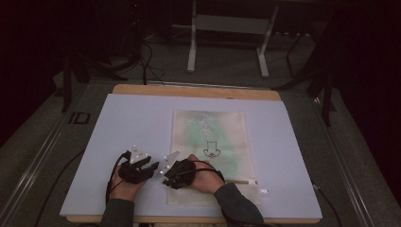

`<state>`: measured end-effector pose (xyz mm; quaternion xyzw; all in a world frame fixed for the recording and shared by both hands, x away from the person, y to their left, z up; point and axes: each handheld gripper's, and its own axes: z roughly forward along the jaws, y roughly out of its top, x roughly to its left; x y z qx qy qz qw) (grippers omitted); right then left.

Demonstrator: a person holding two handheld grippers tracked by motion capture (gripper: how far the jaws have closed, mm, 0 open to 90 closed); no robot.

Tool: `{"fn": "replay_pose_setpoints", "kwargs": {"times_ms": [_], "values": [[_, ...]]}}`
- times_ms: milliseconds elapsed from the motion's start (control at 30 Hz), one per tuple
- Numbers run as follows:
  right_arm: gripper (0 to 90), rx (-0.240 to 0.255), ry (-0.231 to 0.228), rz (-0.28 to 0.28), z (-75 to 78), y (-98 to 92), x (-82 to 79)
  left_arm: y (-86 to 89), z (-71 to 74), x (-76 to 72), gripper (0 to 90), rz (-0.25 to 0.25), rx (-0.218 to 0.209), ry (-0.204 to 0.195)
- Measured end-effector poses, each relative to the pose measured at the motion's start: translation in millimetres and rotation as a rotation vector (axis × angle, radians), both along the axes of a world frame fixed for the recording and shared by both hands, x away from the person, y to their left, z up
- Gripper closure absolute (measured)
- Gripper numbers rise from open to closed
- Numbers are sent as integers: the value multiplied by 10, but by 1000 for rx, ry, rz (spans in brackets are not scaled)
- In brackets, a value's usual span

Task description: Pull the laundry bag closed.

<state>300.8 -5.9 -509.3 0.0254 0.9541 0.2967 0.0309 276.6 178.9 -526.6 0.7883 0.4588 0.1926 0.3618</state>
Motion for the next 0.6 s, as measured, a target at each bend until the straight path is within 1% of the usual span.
{"fn": "replay_pose_setpoints", "kwargs": {"times_ms": [300, 467, 500, 600], "values": [[730, -14, 0, -8, -44, 100, 24, 8, 1, 0, 581, 2, -4, -1], [734, -28, -17, -14, -86, 138, 22, 14, 0, 3, 579, 3, -1, 5], [735, -24, -15, -16, -89, 140, 24, 14, 1, 2, 578, 4, -1, 4], [761, -23, -10, -13, -92, 142, 29, 15, 0, 3, 578, 3, -1, 5]]}}
